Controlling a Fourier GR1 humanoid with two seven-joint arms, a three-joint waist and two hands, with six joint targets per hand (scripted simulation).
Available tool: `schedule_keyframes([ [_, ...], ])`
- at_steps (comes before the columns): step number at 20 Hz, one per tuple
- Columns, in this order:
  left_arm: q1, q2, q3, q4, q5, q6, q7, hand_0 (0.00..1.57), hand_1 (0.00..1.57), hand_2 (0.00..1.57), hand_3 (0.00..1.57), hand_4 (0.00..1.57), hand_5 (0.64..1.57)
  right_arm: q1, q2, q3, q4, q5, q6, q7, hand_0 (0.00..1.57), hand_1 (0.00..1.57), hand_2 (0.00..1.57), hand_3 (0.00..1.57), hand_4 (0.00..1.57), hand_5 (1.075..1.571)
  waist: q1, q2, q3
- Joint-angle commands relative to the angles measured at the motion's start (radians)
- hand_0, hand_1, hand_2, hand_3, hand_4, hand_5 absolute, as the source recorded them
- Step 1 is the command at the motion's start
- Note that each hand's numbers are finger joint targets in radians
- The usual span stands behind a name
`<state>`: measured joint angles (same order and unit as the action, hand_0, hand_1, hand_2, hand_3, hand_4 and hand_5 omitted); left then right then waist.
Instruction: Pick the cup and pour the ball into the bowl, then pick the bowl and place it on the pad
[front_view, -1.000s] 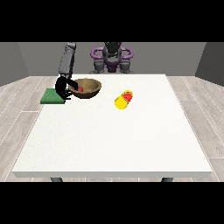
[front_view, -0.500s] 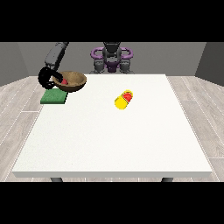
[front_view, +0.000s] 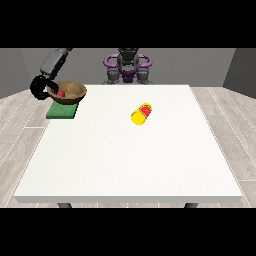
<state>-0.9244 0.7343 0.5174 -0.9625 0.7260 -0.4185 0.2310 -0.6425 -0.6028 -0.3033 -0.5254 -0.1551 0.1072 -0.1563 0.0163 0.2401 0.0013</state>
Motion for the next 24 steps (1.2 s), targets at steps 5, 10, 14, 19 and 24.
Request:
schedule_keyframes([
  [5,-0.058,-0.007,-0.028,-0.177,0.068,0.068,0.065,0.00,0.00,0.00,0.00,0.00,1.571,0.013,-0.107,-0.077,0.131,-0.022,0.085,-0.164,1.57,1.57,1.57,0.81,1.18,1.565,0.060,0.126,0.0018],
  [10,-0.068,0.025,-0.017,-0.254,0.108,0.073,0.090,0.00,0.00,0.00,0.00,0.00,1.569,-0.037,-0.153,-0.134,0.200,-0.070,0.119,-0.121,1.57,1.57,1.57,0.88,1.05,1.560,0.083,0.174,0.0018],
  [14,-0.059,0.025,-0.029,-0.352,0.111,0.148,0.123,0.00,0.00,0.00,0.00,0.00,1.567,-0.045,-0.219,-0.155,0.240,-0.056,0.008,-0.108,1.57,1.57,1.57,1.14,0.00,1.554,0.102,0.192,0.0022],
  [19,-0.021,0.031,-0.020,-0.446,0.127,0.177,0.133,0.00,0.00,0.00,0.00,0.00,1.563,-0.065,-0.261,-0.157,0.238,-0.047,0.001,-0.146,0.62,0.62,0.60,0.87,0.00,1.493,0.094,0.216,0.0013],
  [24,0.028,0.031,0.010,-0.503,0.170,0.194,0.149,0.00,0.00,0.00,0.00,0.00,1.564,-0.082,-0.293,-0.191,0.256,-0.083,0.073,-0.145,0.39,0.39,0.34,0.29,0.00,1.414,0.076,0.230,0.0015],
])
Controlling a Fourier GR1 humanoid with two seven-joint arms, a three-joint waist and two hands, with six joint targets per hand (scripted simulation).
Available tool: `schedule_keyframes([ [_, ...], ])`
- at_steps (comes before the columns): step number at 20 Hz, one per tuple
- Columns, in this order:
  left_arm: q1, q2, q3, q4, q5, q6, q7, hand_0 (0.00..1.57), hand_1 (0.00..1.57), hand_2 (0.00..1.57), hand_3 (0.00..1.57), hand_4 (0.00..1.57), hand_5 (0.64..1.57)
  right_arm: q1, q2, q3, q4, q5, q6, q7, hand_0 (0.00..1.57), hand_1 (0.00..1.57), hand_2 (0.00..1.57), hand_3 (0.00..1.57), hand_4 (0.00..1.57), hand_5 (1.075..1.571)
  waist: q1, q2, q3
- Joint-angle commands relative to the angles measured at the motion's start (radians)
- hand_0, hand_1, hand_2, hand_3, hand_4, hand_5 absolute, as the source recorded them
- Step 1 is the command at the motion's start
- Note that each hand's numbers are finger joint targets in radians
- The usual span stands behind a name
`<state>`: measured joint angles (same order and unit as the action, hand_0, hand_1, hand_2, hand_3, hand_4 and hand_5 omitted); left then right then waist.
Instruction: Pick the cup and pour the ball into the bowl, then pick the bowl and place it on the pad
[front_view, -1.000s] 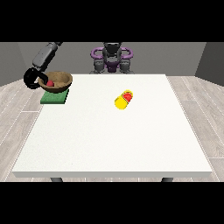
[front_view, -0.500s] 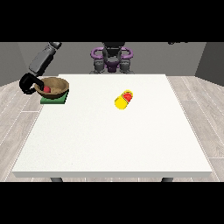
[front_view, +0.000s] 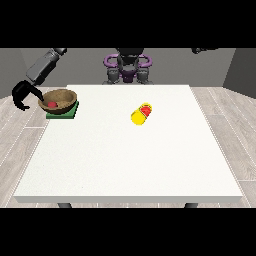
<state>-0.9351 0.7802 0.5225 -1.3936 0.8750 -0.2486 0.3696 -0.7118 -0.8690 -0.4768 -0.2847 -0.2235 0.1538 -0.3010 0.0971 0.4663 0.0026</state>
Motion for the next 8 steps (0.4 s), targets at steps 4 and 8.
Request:
schedule_keyframes([
  [4,0.073,-0.006,0.020,-0.032,0.058,-0.012,0.026,0.00,0.00,0.00,0.00,0.00,1.566,-0.024,-0.064,-0.021,0.013,-0.030,0.099,0.065,0.37,0.37,0.25,0.00,0.00,1.416,-0.018,-0.047,-0.0013],
  [8,0.111,-0.052,-0.014,0.115,-0.025,-0.055,-0.056,0.00,0.00,0.00,0.00,0.00,1.566,-0.082,-0.061,0.011,-0.067,-0.033,0.177,0.150,0.38,0.38,0.12,0.41,0.31,1.374,-0.074,-0.163,-0.0056],
])
